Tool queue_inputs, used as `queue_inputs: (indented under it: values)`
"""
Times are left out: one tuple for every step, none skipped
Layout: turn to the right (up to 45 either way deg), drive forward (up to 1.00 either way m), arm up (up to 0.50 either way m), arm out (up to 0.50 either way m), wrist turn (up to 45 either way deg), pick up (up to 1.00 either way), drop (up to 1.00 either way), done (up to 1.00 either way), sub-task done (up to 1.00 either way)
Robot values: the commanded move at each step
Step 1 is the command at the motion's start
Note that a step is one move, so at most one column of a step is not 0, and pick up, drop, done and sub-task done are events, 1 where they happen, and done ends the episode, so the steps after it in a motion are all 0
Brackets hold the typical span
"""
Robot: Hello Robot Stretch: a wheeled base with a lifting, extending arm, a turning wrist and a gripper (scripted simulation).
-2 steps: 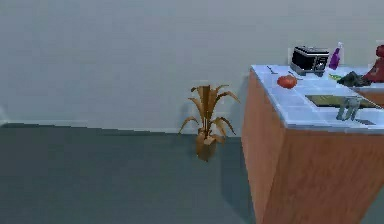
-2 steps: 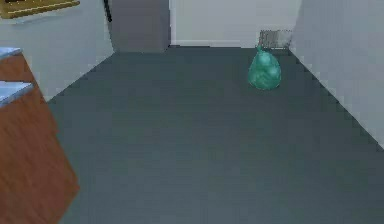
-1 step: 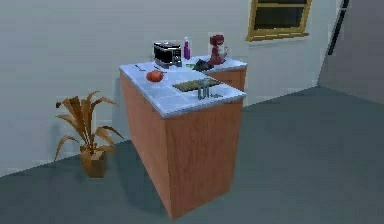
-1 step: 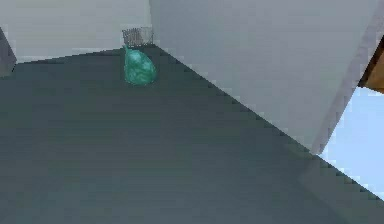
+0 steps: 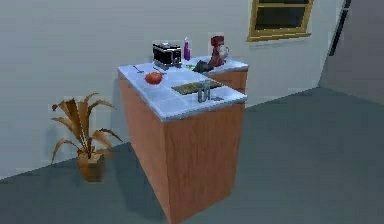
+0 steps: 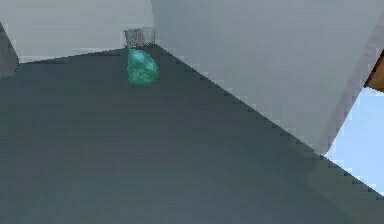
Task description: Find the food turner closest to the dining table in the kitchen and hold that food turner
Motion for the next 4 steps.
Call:
queue_inputs:
  values:
    - [-45.0, 0.00, 0.00, 0.00, 0.0, 0.00, 0.00, 0.00, 0.00]
    - [-6.0, 0.00, 0.00, 0.00, 0.0, 0.00, 0.00, 0.00, 0.00]
    - [0.0, 0.30, 0.00, 0.00, 0.0, 0.00, 0.00, 0.00, 0.00]
    - [-45.0, 0.00, 0.00, 0.00, 0.0, 0.00, 0.00, 0.00, 0.00]
